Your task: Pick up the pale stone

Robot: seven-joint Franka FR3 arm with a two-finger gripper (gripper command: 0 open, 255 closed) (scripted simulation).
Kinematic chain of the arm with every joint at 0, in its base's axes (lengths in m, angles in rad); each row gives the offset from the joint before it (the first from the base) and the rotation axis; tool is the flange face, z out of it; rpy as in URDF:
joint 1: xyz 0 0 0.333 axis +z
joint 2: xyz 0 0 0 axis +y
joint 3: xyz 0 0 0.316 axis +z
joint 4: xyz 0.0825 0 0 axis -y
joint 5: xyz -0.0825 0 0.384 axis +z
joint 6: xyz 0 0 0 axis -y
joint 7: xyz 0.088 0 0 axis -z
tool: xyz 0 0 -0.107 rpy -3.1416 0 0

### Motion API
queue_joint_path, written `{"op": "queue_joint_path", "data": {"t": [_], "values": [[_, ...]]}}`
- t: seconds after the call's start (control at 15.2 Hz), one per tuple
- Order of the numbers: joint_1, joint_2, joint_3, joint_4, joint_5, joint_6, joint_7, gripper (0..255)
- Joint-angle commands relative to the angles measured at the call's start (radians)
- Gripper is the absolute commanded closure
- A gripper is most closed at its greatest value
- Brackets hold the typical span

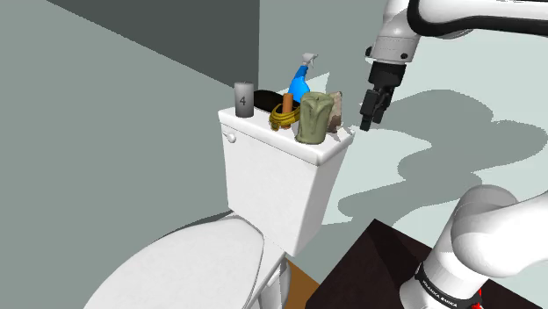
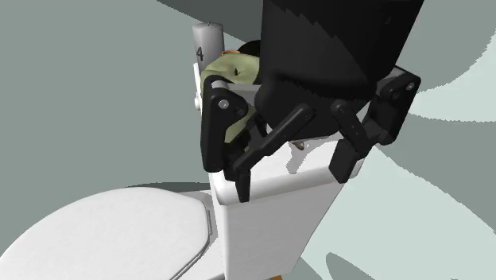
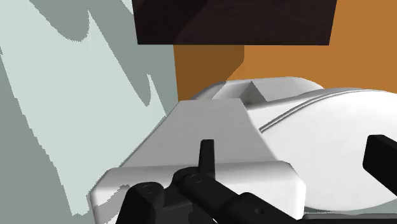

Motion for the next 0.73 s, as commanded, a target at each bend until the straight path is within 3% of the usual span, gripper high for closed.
{"op": "queue_joint_path", "data": {"t": [0.0,0.66], "values": [[0.000,0.000,0.000,0.000,0.000,0.000,0.000,0],[0.035,0.378,-0.101,0.385,-0.055,0.002,-0.237,0]]}}
